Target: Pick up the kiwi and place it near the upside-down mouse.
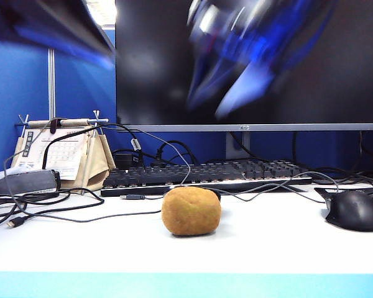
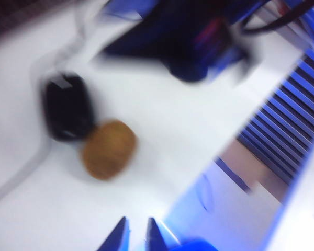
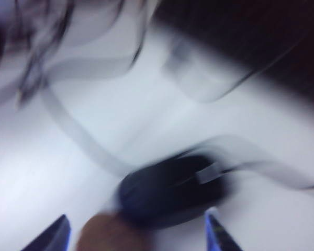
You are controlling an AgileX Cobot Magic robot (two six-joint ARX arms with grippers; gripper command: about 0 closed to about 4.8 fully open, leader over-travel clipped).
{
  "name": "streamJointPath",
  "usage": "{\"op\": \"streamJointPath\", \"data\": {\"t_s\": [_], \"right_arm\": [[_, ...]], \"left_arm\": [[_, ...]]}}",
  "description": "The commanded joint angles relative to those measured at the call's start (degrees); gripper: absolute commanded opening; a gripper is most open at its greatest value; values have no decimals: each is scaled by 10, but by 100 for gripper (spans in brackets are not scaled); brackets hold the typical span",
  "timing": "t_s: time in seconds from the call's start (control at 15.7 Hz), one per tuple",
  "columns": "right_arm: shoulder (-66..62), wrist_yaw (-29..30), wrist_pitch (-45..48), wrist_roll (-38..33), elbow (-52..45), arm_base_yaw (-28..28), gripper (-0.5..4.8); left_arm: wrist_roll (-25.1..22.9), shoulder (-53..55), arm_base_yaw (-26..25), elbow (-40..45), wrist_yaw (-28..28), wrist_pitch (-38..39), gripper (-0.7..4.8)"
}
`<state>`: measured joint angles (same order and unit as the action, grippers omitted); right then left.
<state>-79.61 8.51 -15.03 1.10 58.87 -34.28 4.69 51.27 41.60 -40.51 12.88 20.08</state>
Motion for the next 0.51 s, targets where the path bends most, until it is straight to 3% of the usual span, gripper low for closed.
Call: {"op": "streamJointPath", "data": {"t_s": [0.06, 0.13, 0.25, 0.38, 0.51], "right_arm": [[110, -37, 6, -28, -4, 67, 264], [140, -40, 10, -38, -14, 82, 263], [262, -86, 48, -44, -104, 110, 247], [349, -122, 60, -57, -180, 110, 241], [479, -180, 60, -75, -280, 110, 241]], "left_arm": [[-15, -82, 0, -2, -92, 6, 57], [-25, -108, 0, -2, -113, 11, 57], [-38, -189, -1, 9, -219, 18, 57], [-31, -229, -1, 38, -257, 19, 58], [14, -270, -1, 101, -286, 16, 57]]}}
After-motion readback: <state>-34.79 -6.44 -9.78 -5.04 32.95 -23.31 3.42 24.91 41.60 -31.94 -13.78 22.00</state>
